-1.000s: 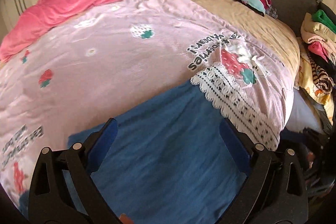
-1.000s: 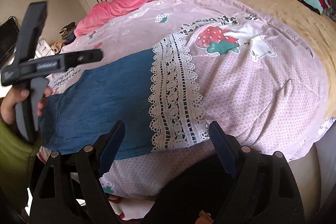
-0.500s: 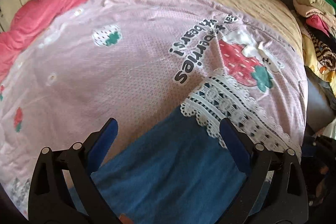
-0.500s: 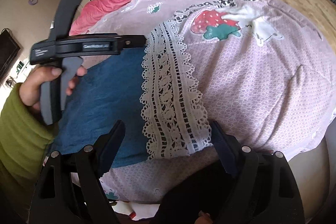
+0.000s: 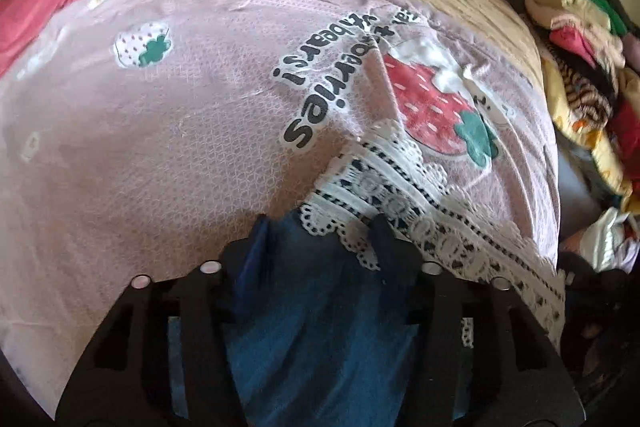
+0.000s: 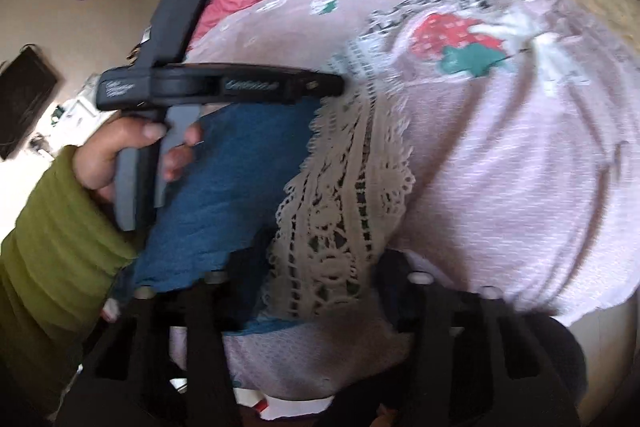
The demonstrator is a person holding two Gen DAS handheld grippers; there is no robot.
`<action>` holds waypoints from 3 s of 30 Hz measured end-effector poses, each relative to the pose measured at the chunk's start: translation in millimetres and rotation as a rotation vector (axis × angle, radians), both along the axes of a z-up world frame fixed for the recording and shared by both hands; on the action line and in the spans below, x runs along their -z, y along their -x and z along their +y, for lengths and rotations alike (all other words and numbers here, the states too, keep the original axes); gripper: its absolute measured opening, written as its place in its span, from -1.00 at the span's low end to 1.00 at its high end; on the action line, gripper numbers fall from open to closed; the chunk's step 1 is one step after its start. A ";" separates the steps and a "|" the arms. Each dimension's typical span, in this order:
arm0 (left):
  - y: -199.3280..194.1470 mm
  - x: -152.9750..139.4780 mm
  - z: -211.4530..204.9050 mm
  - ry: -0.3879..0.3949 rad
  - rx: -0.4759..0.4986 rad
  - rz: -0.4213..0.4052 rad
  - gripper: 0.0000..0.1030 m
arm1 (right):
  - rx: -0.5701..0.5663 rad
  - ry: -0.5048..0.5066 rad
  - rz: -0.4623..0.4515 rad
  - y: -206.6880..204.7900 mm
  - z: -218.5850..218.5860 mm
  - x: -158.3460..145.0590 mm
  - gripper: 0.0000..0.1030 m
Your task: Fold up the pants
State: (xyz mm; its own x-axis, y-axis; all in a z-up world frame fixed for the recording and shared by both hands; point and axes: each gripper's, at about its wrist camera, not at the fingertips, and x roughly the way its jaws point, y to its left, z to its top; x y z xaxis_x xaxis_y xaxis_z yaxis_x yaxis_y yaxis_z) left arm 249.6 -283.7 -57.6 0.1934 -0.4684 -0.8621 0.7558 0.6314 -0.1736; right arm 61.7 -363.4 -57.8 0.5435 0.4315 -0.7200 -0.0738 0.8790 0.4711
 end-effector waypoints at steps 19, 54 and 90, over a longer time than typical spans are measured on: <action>19.3 -47.4 70.8 0.311 -0.087 0.078 -0.82 | -0.075 -0.088 -0.157 15.1 24.8 -29.1 -0.44; 62.0 -27.8 329.3 0.503 -0.623 0.209 0.49 | -0.631 0.370 -0.378 45.3 251.3 -41.9 0.02; 54.4 -4.2 326.0 0.412 -0.644 0.200 -0.74 | -0.703 0.329 -0.299 42.7 294.8 -13.5 -0.55</action>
